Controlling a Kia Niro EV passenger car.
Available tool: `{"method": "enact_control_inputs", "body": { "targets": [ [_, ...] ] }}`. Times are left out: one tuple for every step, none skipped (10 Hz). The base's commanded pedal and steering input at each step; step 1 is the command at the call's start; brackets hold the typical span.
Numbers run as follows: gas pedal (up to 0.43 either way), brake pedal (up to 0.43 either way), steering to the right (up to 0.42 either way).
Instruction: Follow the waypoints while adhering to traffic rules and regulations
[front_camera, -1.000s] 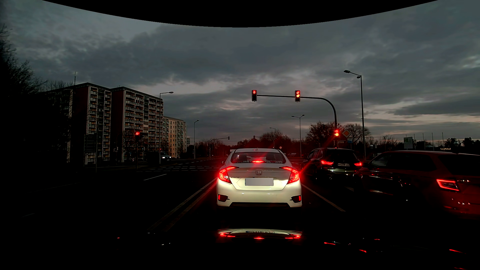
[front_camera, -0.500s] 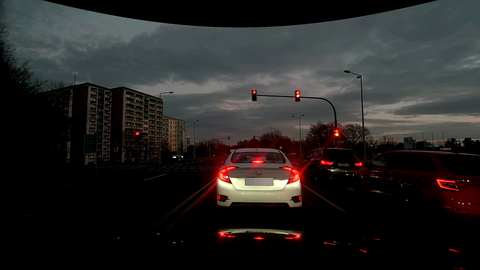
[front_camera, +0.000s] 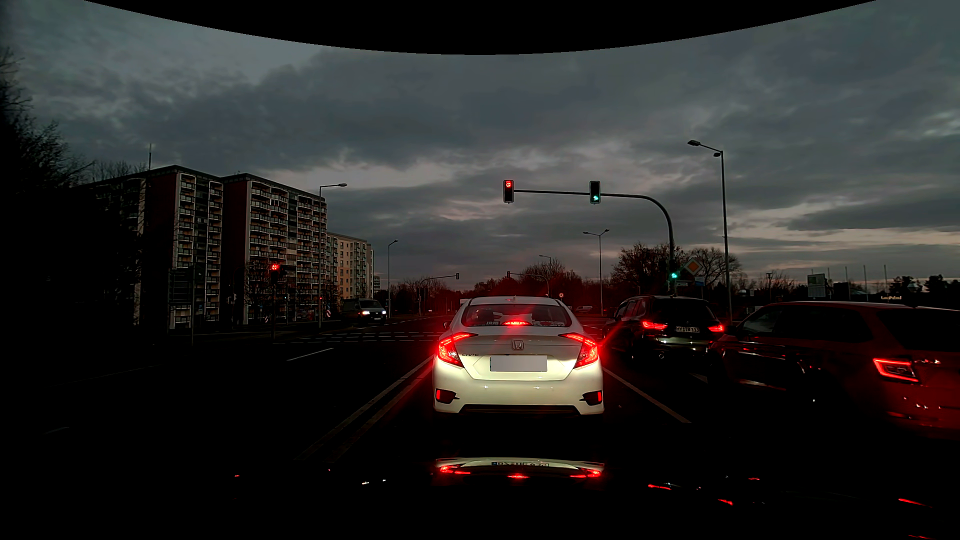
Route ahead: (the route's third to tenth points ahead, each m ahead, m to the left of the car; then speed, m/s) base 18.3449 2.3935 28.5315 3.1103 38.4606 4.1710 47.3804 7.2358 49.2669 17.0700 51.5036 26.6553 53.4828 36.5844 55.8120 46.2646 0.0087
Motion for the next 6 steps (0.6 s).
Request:
{"method": "enact_control_inputs", "body": {
  "targets": [
    [0.0,0.335,-0.005],
    [0.0,0.335,-0.005],
    [0.0,0.335,-0.005],
    [0.0,0.335,-0.005],
    [0.0,0.335,-0.005],
    [0.0,0.335,-0.005]
  ]
}}
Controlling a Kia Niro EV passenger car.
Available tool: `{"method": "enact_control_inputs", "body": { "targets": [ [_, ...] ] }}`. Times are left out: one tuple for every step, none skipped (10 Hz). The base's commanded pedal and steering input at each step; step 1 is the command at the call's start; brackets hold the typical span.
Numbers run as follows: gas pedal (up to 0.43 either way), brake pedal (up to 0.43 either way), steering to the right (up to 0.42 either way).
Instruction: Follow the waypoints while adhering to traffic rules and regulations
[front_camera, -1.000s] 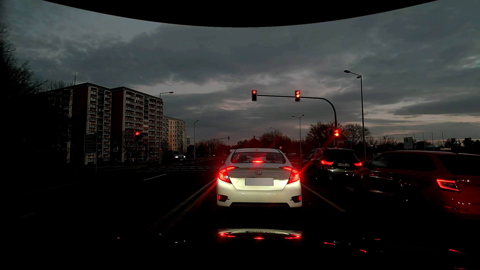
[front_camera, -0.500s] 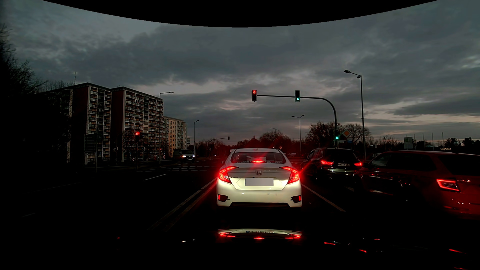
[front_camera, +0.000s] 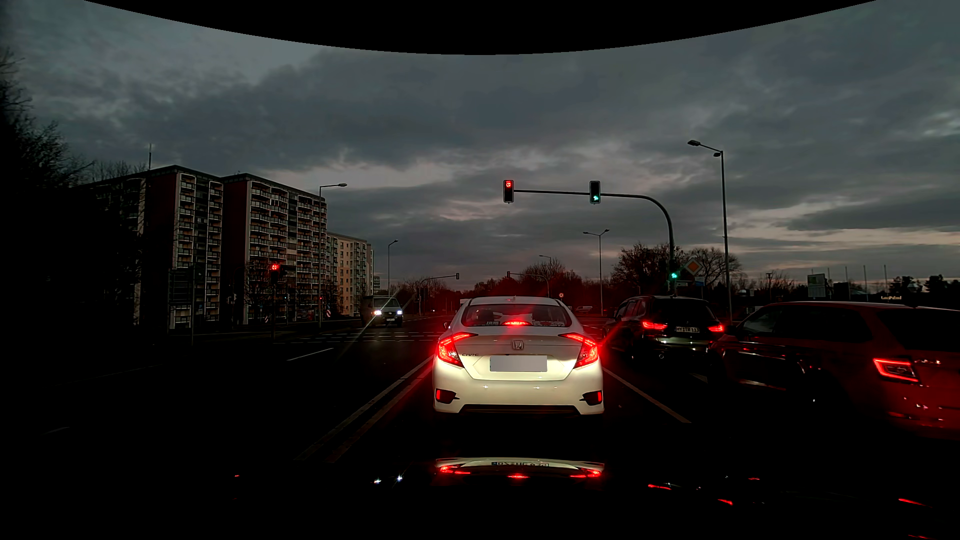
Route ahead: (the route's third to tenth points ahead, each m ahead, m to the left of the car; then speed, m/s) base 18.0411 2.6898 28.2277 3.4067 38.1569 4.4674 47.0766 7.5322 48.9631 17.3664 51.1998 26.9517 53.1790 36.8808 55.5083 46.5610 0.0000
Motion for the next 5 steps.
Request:
{"method": "enact_control_inputs", "body": {
  "targets": [
    [0.0,0.335,-0.005],
    [0.0,0.335,-0.005],
    [0.0,0.335,-0.005],
    [0.0,0.335,-0.005],
    [0.0,0.335,-0.005]
  ]
}}
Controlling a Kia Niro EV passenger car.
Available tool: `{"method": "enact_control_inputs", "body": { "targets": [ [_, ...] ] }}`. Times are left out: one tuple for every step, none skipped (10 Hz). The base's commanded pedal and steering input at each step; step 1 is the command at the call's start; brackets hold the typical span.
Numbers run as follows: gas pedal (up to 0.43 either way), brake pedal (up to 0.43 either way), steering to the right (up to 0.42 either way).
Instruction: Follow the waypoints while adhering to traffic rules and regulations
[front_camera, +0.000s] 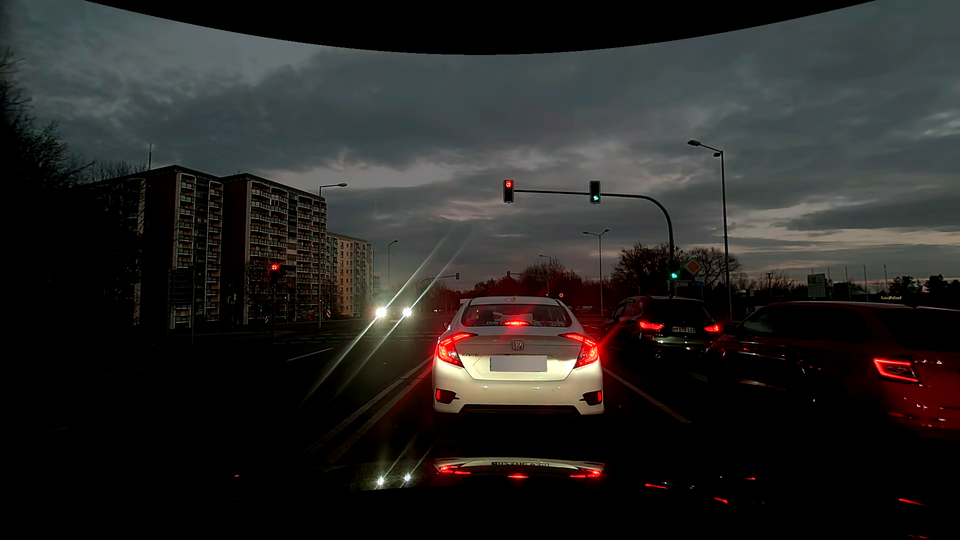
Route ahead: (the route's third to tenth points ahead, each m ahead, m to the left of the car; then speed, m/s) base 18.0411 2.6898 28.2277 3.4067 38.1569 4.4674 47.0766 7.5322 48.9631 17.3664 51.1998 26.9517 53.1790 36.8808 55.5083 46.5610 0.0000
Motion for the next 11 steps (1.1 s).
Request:
{"method": "enact_control_inputs", "body": {
  "targets": [
    [0.0,0.335,-0.005],
    [0.0,0.335,-0.005],
    [0.0,0.335,-0.005],
    [0.0,0.335,-0.005],
    [0.0,0.335,-0.005],
    [0.0,0.335,-0.005],
    [0.0,0.335,-0.005],
    [0.0,0.335,-0.005],
    [0.0,0.335,-0.005],
    [0.0,0.335,-0.005],
    [0.0,0.335,-0.005]
  ]
}}
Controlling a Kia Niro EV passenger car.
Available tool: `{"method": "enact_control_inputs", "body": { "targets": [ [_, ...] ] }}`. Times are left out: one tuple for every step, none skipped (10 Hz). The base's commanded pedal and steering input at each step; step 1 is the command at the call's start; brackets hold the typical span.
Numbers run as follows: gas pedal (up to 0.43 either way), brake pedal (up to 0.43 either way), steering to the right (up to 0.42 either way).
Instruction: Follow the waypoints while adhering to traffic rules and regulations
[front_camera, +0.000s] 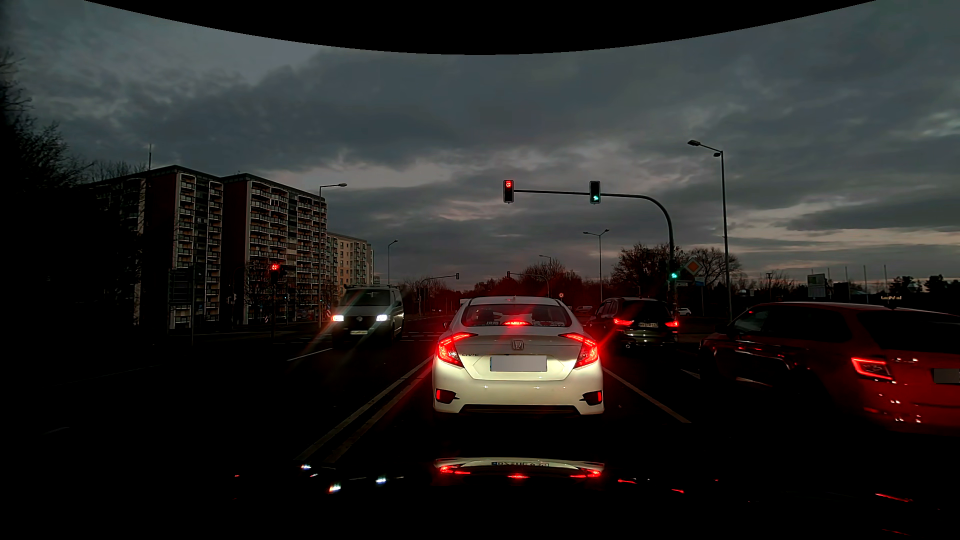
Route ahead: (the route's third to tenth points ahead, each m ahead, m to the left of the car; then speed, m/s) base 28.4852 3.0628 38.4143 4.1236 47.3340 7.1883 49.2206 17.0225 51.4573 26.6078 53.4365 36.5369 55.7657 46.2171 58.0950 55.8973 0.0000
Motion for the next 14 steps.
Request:
{"method": "enact_control_inputs", "body": {
  "targets": [
    [0.0,0.335,-0.005],
    [0.0,0.335,-0.005],
    [0.0,0.341,-0.005],
    [0.0,0.335,-0.005],
    [0.0,0.335,-0.005],
    [0.0,0.335,-0.005],
    [0.0,0.335,-0.005],
    [0.0,0.335,-0.005],
    [0.0,0.335,-0.005],
    [0.0,0.335,-0.005],
    [0.0,0.335,-0.005],
    [0.0,0.335,-0.005],
    [0.0,0.335,-0.005],
    [0.0,0.335,-0.005]
  ]
}}
